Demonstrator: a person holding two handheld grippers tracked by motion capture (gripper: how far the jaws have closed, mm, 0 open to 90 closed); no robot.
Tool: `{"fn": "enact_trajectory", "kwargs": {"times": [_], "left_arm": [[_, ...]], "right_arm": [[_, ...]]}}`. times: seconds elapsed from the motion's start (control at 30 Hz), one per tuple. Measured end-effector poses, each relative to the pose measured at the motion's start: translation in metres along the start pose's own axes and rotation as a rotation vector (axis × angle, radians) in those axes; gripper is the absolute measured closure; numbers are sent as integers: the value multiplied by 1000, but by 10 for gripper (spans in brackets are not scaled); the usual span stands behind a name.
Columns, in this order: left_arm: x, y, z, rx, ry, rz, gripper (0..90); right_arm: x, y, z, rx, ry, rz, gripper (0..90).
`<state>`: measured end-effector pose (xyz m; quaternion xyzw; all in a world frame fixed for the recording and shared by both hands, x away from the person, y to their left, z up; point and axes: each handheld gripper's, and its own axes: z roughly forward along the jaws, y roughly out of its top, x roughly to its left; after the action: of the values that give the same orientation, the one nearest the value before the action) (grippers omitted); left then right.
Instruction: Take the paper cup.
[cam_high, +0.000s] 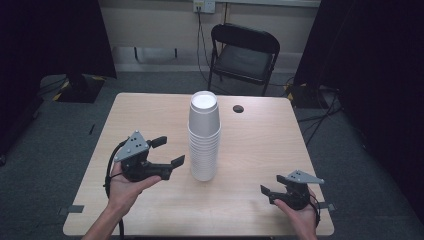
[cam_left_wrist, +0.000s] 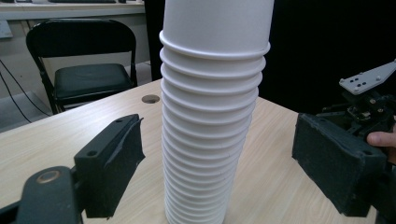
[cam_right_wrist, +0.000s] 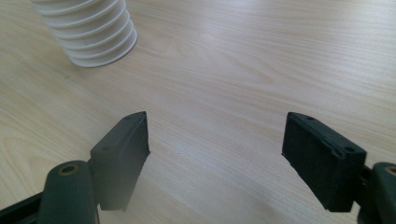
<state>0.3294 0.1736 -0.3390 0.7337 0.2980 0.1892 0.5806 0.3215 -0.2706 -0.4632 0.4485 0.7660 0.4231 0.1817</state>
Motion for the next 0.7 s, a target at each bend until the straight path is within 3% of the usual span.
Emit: {"fn": "enact_trajectory", "kwargs": {"times": [0.37,0.7], "left_arm": [[2,17,11,-39,-15,31,159],[3,42,25,-110,-23,10,156]], "right_arm": [[4,1,2,4,5,-31,218],[2,0,2,7,5,-10,217]]}}
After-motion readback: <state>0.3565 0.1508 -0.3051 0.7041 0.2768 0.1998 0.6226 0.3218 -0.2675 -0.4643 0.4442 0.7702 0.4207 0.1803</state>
